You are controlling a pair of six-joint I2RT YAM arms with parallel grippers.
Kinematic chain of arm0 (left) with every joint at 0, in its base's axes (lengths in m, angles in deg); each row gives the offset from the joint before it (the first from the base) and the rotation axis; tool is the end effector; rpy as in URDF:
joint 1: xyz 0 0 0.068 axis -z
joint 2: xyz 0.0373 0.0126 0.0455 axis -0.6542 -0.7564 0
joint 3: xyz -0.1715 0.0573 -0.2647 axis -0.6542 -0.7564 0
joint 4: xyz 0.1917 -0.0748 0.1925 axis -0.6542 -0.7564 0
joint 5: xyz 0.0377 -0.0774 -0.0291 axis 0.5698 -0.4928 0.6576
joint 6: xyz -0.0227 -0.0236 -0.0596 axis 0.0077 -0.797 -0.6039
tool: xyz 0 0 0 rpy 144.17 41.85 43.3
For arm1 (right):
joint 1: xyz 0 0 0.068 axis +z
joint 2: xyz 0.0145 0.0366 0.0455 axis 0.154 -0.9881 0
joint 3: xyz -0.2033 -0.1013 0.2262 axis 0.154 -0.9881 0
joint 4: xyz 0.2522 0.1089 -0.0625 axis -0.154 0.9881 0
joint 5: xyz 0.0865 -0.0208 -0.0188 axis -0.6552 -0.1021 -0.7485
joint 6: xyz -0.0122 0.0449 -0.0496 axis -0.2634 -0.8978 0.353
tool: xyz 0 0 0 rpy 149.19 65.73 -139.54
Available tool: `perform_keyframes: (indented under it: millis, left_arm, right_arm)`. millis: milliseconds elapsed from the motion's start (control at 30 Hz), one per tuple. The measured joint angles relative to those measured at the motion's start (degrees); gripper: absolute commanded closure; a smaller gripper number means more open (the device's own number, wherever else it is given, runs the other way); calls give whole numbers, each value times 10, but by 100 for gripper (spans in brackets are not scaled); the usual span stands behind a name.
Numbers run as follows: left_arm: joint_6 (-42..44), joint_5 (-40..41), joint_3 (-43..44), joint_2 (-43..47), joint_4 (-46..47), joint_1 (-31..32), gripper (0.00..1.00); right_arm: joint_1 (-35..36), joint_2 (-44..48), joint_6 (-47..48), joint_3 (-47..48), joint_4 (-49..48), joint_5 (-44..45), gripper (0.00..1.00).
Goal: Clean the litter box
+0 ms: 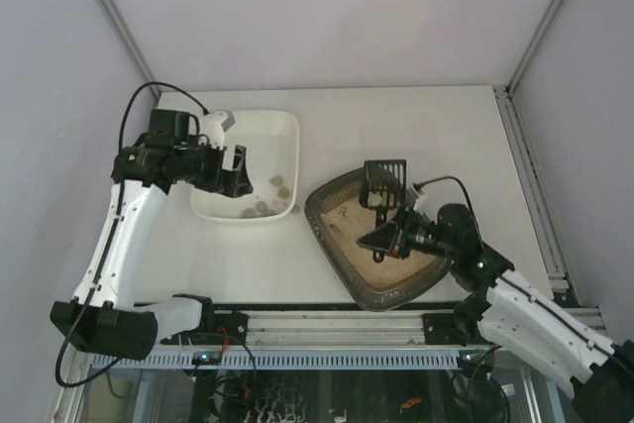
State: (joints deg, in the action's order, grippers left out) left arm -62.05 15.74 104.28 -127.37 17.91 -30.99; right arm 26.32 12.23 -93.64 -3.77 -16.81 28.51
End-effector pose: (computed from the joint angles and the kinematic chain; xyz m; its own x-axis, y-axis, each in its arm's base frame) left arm 0.2314 -0.0601 0.4069 -0.7587 0.2231 -0.6120 0.4419 0.8666 -0.2320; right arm 0.1067 0.1080 0.2319 -0.9111 0.3587 -0.2031 -0.0917 0.3041 0.9482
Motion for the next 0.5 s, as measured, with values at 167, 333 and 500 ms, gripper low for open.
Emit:
perform_keyframes:
  millis: [167, 333, 500]
  left_arm:
    - [-16, -76, -5, 11, 19, -143, 0]
    - [-21, -180, -6, -50, 9, -295, 0]
    - [-30, -186, -17, -33, 12, -304, 0]
  right_arm:
    - [-19, -187, 79, 185, 25, -44, 100]
    - [-5, -397, 143, 379, 47, -75, 100]
    - [42, -590, 198, 579, 89, -79, 100]
